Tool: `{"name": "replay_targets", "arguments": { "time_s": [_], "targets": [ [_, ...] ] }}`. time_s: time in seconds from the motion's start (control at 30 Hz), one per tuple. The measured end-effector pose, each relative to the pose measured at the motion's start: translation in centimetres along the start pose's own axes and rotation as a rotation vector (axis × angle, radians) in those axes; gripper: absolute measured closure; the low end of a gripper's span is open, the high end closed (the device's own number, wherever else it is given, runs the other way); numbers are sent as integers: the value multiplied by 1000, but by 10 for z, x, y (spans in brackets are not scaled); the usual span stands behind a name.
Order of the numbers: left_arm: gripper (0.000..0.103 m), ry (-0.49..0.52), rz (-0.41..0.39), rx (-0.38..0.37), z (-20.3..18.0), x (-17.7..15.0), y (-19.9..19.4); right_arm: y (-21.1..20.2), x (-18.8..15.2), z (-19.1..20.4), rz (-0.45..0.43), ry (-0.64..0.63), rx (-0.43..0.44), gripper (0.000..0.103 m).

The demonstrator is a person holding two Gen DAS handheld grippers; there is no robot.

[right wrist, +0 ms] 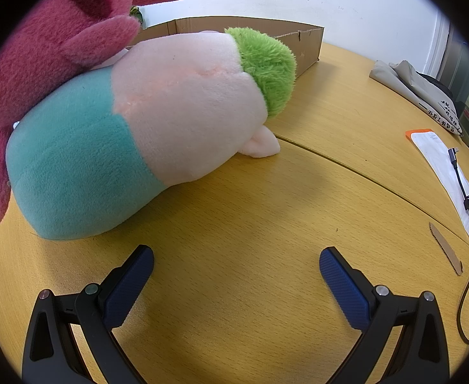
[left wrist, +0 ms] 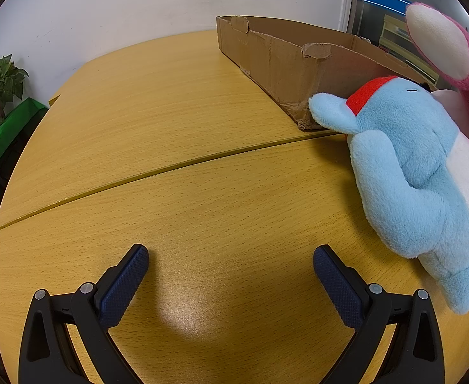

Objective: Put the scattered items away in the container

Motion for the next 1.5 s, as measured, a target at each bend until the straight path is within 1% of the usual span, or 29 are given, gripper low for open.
{"name": "replay_targets", "arguments": {
  "time_s": [0.17,0.2,0.23,0.33,1.5],
  "targets": [
    [0,2,1,-2,0,-1,0,0,1,-1,0,9,-5,0],
    [0,2,1,-2,1,-1,0,1,1,3,0,11,-7,0],
    [0,2,1,-2,1,-1,0,5,9,10,-1,12,-8,0],
    [0,2,1,-2,1,-1,0,7,13,14,9,11,-7,0],
    [0,4,1,-5,3,1,2,6,11,14,35,9,-3,0]
  ]
}}
Point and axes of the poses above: each gripper's, at about its wrist camera, not at the fingertips, and y roughly the way its jaws point, z to its left, x to its top, the point moved 4 cm from there along y, roughly the way its jaws point, and after that the axes turned 3 degrees about x, right-handed, at the moved point
